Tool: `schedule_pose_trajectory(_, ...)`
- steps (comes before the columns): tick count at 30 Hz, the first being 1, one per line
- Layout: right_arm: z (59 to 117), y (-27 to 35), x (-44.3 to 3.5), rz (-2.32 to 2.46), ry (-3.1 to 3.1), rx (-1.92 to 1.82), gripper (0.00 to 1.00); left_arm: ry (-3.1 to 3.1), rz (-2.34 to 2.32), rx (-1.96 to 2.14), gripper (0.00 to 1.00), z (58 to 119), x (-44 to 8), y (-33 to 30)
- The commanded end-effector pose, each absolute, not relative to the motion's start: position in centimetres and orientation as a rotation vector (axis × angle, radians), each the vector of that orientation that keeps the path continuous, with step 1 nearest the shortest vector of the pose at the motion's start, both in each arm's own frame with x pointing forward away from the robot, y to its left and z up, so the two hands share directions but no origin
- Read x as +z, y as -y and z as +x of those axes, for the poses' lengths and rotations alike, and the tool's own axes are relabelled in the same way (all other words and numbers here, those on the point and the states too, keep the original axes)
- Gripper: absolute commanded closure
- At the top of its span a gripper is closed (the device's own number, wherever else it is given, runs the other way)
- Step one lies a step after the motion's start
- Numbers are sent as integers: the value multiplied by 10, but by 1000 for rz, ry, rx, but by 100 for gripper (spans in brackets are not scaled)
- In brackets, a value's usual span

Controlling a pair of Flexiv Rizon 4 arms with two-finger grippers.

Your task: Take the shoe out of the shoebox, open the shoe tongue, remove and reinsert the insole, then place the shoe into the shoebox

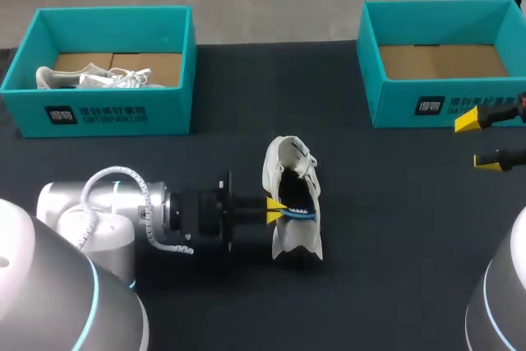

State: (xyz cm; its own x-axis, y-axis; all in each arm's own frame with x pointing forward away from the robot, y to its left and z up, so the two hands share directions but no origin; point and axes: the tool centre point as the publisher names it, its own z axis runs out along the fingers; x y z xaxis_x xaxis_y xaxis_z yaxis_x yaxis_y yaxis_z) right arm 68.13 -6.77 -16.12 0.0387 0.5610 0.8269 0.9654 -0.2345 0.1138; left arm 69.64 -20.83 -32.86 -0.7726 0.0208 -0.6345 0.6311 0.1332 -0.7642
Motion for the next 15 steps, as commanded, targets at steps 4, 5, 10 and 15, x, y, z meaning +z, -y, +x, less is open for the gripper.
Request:
schedule_pose_trajectory(4,680,67,-161,-1841,1537,-1092,0,-1960,645,-1655,100,712,-339,221)
schedule_pose_trajectory(5,680,67,-161,-1841,1537,-1092,0,-1963,644,-1649,100,714,-341,221)
schedule_pose_trajectory(10,680,67,-161,-1841,1537,-1092,0,-1974,633,-1625,100,724,-345,219)
schedule_pose_trajectory(15,680,67,-161,-1841,1537,-1092,0,-1985,609,-1620,100,730,-349,219)
